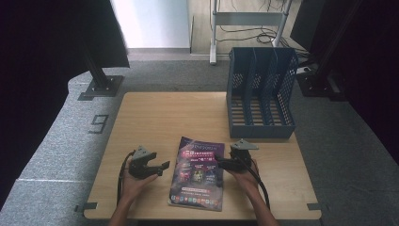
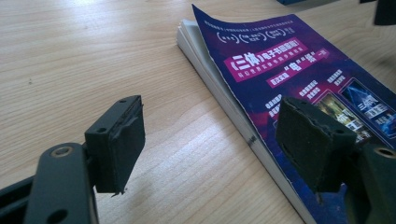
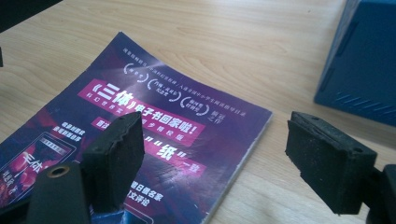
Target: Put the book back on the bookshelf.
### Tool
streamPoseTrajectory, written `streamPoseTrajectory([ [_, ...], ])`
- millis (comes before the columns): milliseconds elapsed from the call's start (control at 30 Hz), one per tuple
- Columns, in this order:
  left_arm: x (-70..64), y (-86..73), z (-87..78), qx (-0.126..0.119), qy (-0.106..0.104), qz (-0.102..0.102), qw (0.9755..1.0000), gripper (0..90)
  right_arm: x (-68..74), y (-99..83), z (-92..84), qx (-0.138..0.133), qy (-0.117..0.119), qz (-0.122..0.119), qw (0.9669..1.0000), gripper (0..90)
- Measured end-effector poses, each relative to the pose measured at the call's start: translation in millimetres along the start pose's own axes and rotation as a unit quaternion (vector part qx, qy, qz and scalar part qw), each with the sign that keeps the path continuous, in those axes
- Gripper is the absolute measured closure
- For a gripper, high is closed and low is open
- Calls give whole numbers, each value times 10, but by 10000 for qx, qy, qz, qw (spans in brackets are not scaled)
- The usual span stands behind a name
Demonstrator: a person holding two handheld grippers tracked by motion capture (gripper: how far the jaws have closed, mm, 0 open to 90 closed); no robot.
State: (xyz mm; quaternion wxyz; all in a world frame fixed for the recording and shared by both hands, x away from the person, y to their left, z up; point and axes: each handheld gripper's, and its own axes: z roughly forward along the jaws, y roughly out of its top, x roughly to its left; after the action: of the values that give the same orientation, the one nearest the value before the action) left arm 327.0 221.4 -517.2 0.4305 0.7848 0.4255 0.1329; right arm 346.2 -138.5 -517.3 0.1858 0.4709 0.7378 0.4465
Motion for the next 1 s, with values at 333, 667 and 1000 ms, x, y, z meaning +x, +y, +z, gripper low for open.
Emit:
streamPoseTrajectory([
  [333, -37, 5, 25, 4, -17, 39, 10000, 243, 4, -161, 151, 293, -15, 10, 9996, 192],
  [667, -53, 2, 40, 35, -41, 76, 10000, 244, 58, -245, 301, 592, 12, -48, 9982, 206],
  [1000, -82, 3, 68, 56, -32, 108, 9999, 243, 66, -248, 301, 607, 63, -85, 9981, 252],
])
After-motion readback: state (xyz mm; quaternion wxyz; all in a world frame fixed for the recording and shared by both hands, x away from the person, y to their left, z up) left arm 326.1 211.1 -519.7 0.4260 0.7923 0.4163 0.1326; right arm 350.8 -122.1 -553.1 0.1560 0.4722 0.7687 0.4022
